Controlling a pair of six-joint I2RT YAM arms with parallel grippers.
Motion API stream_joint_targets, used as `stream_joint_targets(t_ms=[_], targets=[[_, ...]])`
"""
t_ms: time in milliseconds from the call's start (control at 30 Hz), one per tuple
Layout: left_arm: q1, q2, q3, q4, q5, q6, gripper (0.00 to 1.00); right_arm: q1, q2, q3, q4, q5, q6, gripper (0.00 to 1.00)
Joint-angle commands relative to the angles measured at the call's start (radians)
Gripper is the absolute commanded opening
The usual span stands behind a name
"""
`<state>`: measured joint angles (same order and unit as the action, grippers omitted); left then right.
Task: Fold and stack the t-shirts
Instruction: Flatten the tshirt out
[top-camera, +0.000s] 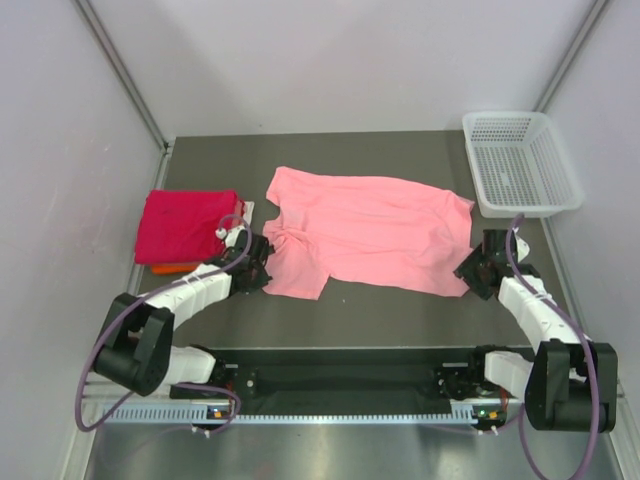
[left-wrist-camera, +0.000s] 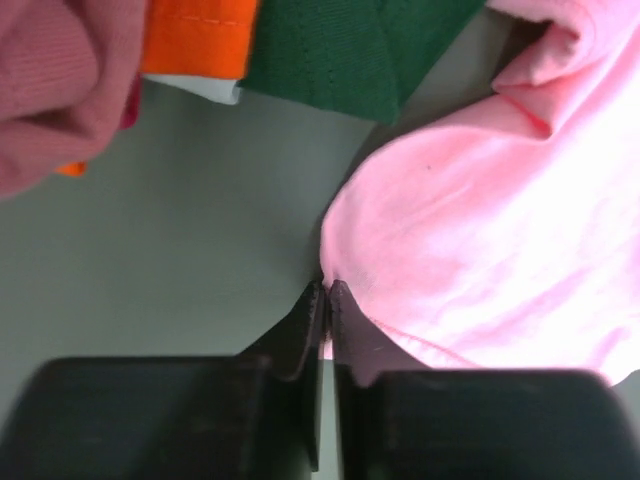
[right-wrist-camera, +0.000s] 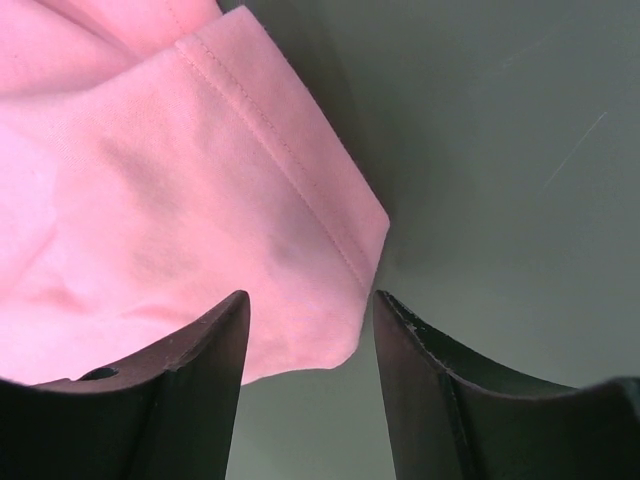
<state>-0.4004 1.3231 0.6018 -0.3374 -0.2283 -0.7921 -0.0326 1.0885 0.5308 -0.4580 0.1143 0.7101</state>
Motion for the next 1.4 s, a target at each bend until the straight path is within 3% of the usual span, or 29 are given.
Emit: stream_joint_targets(t_ms=[0,133,233,333,433,467,533,733,800,833,933,1100,1367], targets=[[0.002,0.004,-0.019,0.023,0.057,-0.009,0.0,0.011,-0.016,-0.002,0.001,0.042,-0.008,0.54],[0.008,-0.091,0.035,-0.04,0.035,-0.006,0.0,0.011,0.016,-0.009,0.01,0.071,-0.003,0.55],[0.055,-0.134,0.128,-0.095,0.108,0.011,0.0,0.013,0.057,-0.006,0.025,0.068,-0.001,0.52],[0.103,-0.139,0.226,-0.13,0.168,0.034,0.0,0.016,0.088,-0.006,0.054,0.062,0.006,0.39],[0.109,-0.134,0.288,-0.156,0.184,0.048,0.0,0.017,0.129,0.014,0.059,0.059,0.008,0.21],[0.109,-0.133,0.296,-0.16,0.188,0.048,0.0,0.017,0.146,0.024,0.056,0.061,0.008,0.1],[0.112,-0.128,0.306,-0.161,0.196,0.053,0.0,0.019,0.156,0.05,0.042,0.068,0.009,0.0],[0.114,-0.119,0.32,-0.16,0.198,0.059,0.0,0.025,0.14,0.159,-0.028,0.071,0.011,0.0],[0.114,-0.11,0.323,-0.154,0.199,0.059,0.0,0.065,0.175,0.226,-0.042,0.074,0.009,0.1],[0.114,-0.104,0.325,-0.144,0.201,0.059,0.0,0.065,0.226,0.254,-0.05,0.067,0.0,0.28],[0.114,-0.091,0.332,-0.137,0.198,0.062,0.0,0.068,0.315,0.369,-0.094,0.021,-0.044,0.52],[0.115,-0.087,0.328,-0.134,0.172,0.07,0.0,0.068,0.268,0.345,-0.091,0.038,-0.061,0.57],[0.12,-0.075,0.332,-0.13,0.141,0.091,0.0,0.054,0.134,0.209,-0.105,0.076,-0.07,0.54]])
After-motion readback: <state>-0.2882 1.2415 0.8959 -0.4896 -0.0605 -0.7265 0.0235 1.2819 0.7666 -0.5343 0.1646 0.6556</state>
